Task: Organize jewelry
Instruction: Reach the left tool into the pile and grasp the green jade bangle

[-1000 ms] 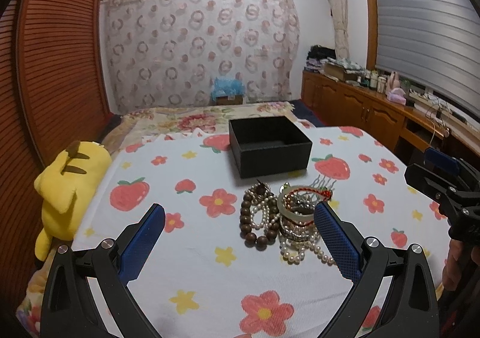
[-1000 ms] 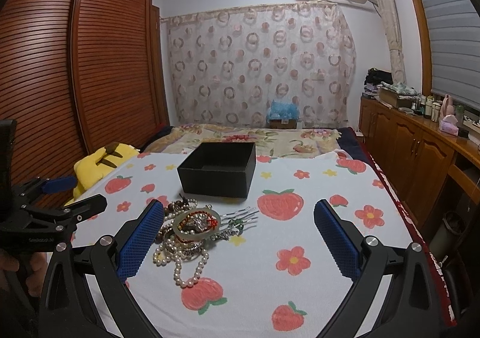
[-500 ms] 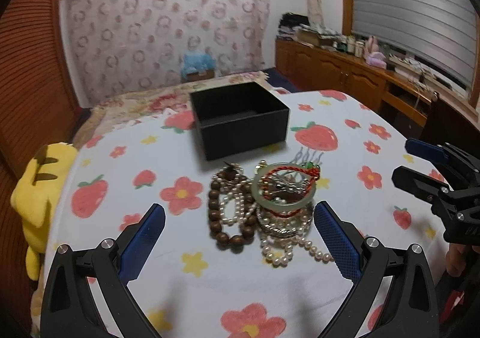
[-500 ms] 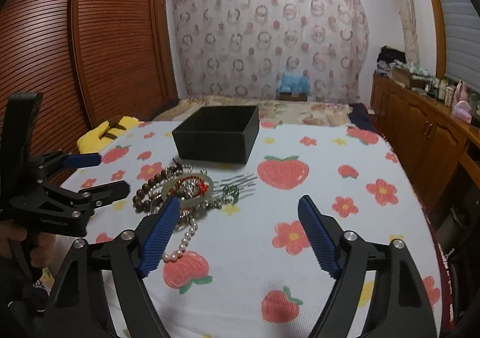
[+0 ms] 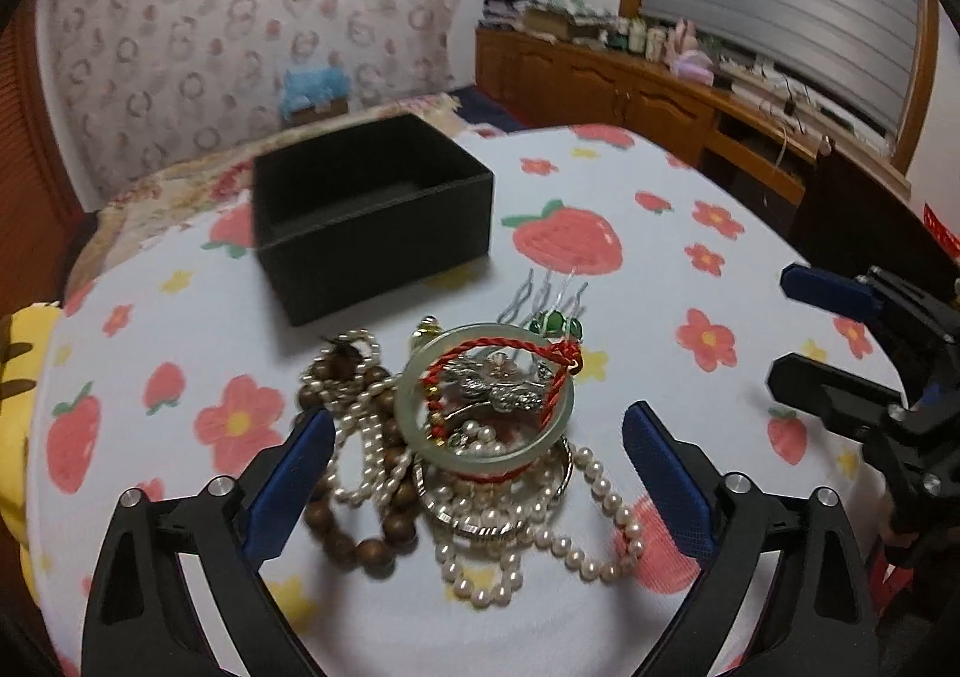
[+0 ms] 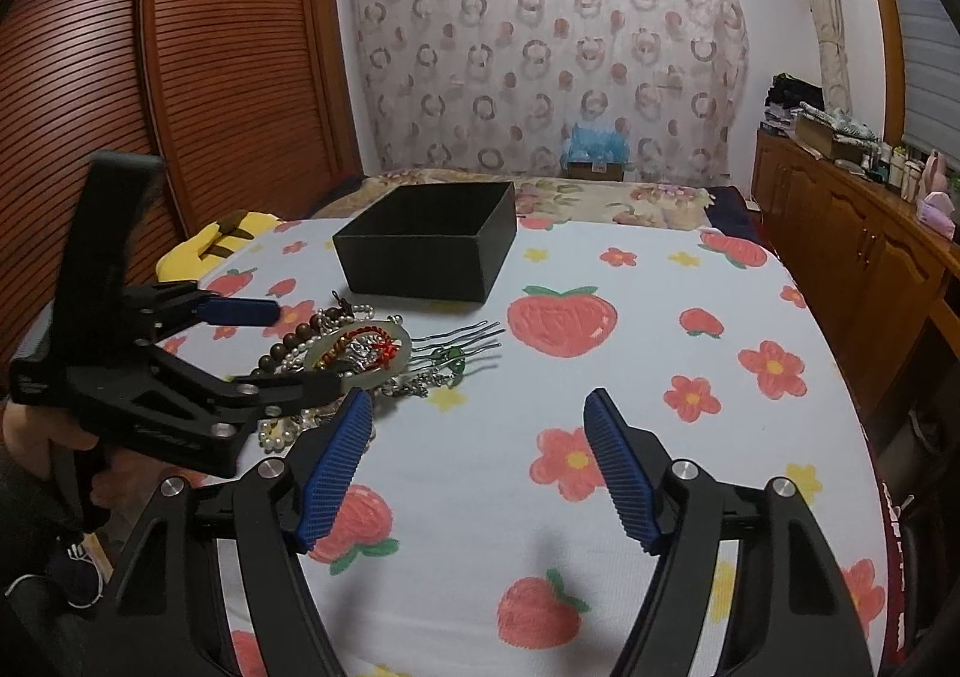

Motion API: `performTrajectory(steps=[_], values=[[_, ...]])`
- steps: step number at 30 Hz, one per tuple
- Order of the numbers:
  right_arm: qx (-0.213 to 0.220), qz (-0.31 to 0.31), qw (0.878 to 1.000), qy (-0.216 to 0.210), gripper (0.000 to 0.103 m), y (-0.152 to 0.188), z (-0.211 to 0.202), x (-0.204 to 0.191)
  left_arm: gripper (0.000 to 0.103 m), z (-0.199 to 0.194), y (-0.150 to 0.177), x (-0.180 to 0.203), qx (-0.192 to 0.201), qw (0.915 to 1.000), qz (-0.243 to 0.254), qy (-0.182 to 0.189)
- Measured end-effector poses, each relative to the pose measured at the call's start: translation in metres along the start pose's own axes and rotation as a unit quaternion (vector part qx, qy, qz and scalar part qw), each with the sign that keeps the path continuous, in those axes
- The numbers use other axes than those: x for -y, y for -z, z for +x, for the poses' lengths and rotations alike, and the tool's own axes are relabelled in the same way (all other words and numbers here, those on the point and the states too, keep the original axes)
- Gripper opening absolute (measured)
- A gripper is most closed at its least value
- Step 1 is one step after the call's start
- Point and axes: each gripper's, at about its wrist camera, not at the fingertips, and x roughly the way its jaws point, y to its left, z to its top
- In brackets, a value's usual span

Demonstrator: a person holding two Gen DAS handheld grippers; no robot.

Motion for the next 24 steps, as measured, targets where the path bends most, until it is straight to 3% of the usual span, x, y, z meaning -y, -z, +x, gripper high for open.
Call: performTrajectory(steps=[15,20,24], values=[[-0.006,0.002,1.0,0.005,0.075,0.0,0.002,0.007,0.086,0.033,-0.017,-0.004,-0.034,0.9994,-0.004,0.008],[-0.009,0.0,1.0,0.006,0.075,0.0,0.004,0.008,0.069,0.03,-0.015,-0.008,-0.033,0.9994,0.001,0.007],[-0.01,-0.002,1.0,0.005,0.075,0.001,0.008,0.007,0.069,0.025,-0.013,-0.012,-0.033,0.9994,-0.002,0.011]])
